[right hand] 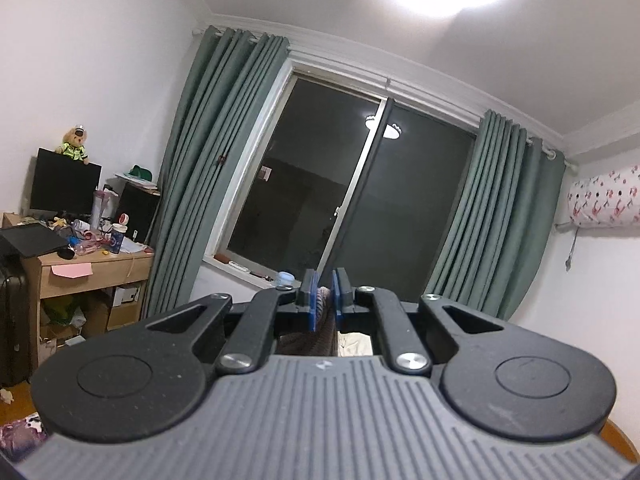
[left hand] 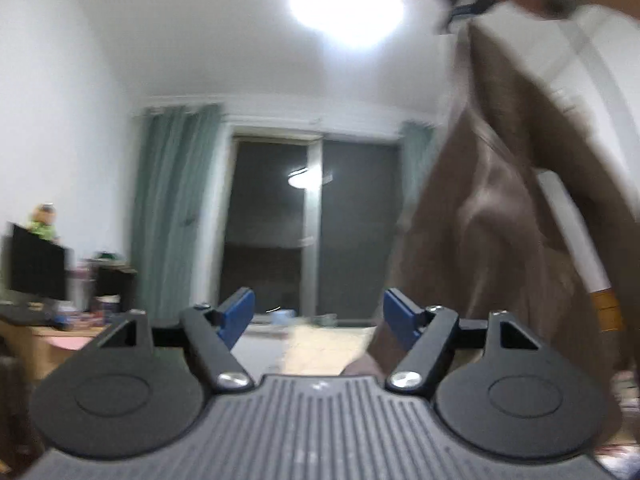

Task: Fold clothes
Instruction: 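Lift the brown top high off the bed with the right tool, then close the left tool on the hanging top while the right tool releases it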

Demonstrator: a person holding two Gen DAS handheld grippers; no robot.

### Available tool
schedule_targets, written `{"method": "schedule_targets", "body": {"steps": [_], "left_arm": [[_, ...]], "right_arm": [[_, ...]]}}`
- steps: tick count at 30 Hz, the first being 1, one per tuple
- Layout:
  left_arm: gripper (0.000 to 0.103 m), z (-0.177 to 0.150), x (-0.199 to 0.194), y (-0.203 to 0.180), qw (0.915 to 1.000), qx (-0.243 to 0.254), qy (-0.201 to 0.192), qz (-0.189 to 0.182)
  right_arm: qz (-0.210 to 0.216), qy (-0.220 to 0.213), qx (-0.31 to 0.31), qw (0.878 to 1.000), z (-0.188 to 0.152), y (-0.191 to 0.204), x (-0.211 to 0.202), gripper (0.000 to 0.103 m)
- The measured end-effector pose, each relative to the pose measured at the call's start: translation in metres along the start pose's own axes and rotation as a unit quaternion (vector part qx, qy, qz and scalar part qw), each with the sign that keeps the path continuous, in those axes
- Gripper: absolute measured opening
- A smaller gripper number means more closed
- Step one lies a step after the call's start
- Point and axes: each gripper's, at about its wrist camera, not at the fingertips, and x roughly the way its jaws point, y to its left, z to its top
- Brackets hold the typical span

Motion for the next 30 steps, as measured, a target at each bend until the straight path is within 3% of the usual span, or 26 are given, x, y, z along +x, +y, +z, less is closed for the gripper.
{"method": "schedule_targets", "body": {"steps": [4, 9, 12, 16, 18, 20, 21, 22, 26, 27, 29, 30], "left_arm": [[0.075, -0.009, -0.040, -0.040, 0.9976, 0.045, -0.051, -0.017], [0.089, -0.002, -0.053, -0.064, 0.9917, 0.039, -0.076, -0.096], [0.091, 0.008, -0.029, -0.062, 0.9926, 0.013, -0.054, -0.108], [0.091, -0.003, 0.034, -0.032, 0.9926, -0.038, -0.009, -0.115], [0.090, 0.000, 0.062, -0.026, 0.9860, -0.060, 0.008, -0.155], [0.067, 0.010, 0.078, -0.026, 0.9786, -0.070, 0.013, -0.193], [0.031, 0.016, 0.089, -0.027, 0.9779, -0.073, 0.027, -0.194], [0.005, 0.022, 0.099, -0.029, 0.9769, -0.077, 0.041, -0.195], [0.004, 0.030, 0.132, -0.020, 0.9790, -0.098, 0.076, -0.162], [0.004, 0.029, 0.140, -0.020, 0.9811, -0.090, 0.084, -0.149], [0.004, 0.037, 0.173, -0.027, 0.9920, -0.043, 0.080, -0.088], [0.004, 0.045, 0.176, -0.021, 0.9929, -0.032, 0.077, -0.085]], "right_arm": [[-0.004, 0.006, -0.011, 1.000, 0.001, -0.006, -0.021, 0.008], [-0.015, 0.019, -0.046, 0.999, -0.001, -0.003, -0.037, 0.008], [-0.015, 0.018, -0.055, 0.998, 0.000, -0.004, -0.047, 0.008], [-0.018, 0.017, -0.055, 0.998, 0.003, -0.011, -0.058, 0.008], [-0.024, 0.017, -0.055, 0.998, 0.004, -0.015, -0.061, 0.008], [-0.030, 0.017, -0.057, 0.998, 0.005, -0.019, -0.063, 0.008], [-0.034, 0.015, -0.058, 0.998, 0.004, -0.021, -0.064, 0.002], [-0.049, 0.003, -0.064, 0.997, 0.004, -0.023, -0.067, 0.000], [-0.055, -0.020, -0.001, 0.998, 0.010, -0.060, -0.080, 0.000], [-0.049, -0.019, 0.024, 0.998, 0.002, -0.071, -0.079, 0.000], [-0.038, -0.010, 0.077, 0.996, -0.026, -0.091, -0.070, 0.000], [-0.030, 0.001, 0.098, 0.995, -0.047, -0.098, -0.063, 0.000]]}}
